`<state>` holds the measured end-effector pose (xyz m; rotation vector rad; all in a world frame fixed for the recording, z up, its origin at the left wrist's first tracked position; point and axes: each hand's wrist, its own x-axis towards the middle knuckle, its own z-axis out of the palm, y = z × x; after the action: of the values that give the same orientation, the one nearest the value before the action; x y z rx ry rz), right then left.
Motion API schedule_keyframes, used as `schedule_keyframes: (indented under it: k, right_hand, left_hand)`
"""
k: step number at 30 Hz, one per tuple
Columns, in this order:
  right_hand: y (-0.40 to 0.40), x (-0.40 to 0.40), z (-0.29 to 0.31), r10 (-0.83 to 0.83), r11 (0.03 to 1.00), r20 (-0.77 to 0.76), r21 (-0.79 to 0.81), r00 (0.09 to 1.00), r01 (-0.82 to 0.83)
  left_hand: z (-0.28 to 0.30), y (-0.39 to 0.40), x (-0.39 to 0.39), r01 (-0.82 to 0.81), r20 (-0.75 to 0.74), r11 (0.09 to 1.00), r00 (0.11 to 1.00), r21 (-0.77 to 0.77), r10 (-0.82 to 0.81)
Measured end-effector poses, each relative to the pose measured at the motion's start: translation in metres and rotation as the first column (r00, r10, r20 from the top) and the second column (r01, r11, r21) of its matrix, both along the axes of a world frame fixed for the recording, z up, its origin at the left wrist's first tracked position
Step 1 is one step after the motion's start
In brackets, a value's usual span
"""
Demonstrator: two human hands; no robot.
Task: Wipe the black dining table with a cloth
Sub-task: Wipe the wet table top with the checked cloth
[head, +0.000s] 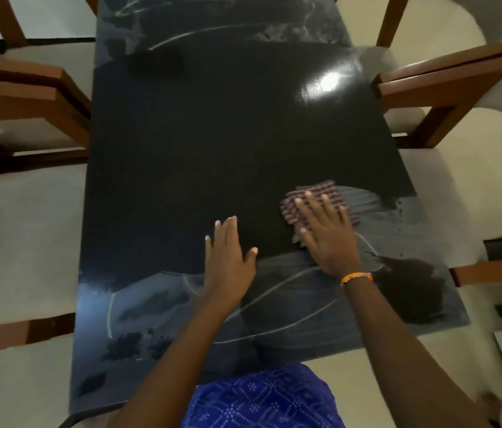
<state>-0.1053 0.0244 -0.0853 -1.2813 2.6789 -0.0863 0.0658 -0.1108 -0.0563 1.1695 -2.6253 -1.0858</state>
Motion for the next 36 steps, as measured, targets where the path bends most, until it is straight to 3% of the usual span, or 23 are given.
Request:
schedule_keyframes:
  k: [4, 7, 11, 14, 19, 22, 25, 28, 36]
  right_hand:
    - [0.067, -0.061, -0.001, -0.310, 0.951, -0.024, -0.002, 0.950, 0.310]
    - [0.083, -0.081, -0.004, -0.549, 0.835, -0.011, -0.037, 0.836, 0.548]
    - [0.038, -0.066, -0.010, -0.745, 0.663, 0.027, -0.080, 0.666, 0.745]
    - [-0.012, -0.043, -0.007, -0.679, 0.729, 0.048, -0.070, 0.733, 0.681]
    - [-0.094, 0.008, 0.000, -0.252, 0.964, 0.052, -0.071, 0.966, 0.256]
    - [-0.105, 0.005, 0.002, -0.015, 0.996, 0.077, -0.086, 0.997, 0.021]
    - [-0.080, -0.030, -0.002, 0.105, 0.985, 0.036, -0.139, 0.994, -0.099]
    - [-0.046, -0.072, -0.007, 0.044, 0.986, 0.021, -0.160, 0.999, -0.040]
    - [0.037, -0.171, -0.012, -0.336, 0.931, 0.024, -0.142, 0.942, 0.336]
  left_hand:
    - [-0.002, 0.019, -0.018, 0.068, 0.042, 0.997, 0.997, -0.047, -0.066]
    - [-0.005, 0.024, -0.022, 0.105, 0.096, 0.991, 0.991, -0.087, -0.097]
    - [-0.010, 0.025, -0.021, 0.142, 0.157, 0.981, 0.980, -0.134, -0.121]
    - [-0.012, 0.025, -0.020, 0.144, 0.156, 0.981, 0.980, -0.131, -0.123]
    - [-0.013, 0.028, -0.022, 0.133, 0.143, 0.982, 0.983, -0.132, -0.114]
    - [-0.012, 0.034, -0.026, 0.109, 0.141, 0.984, 0.986, -0.139, -0.090]
    - [-0.009, 0.044, -0.038, 0.108, 0.131, 0.980, 0.988, -0.167, -0.087]
    - [-0.006, 0.060, -0.056, 0.147, 0.127, 0.974, 0.984, -0.170, -0.126]
    - [-0.005, 0.101, -0.082, 0.268, 0.156, 0.951, 0.957, -0.152, -0.245]
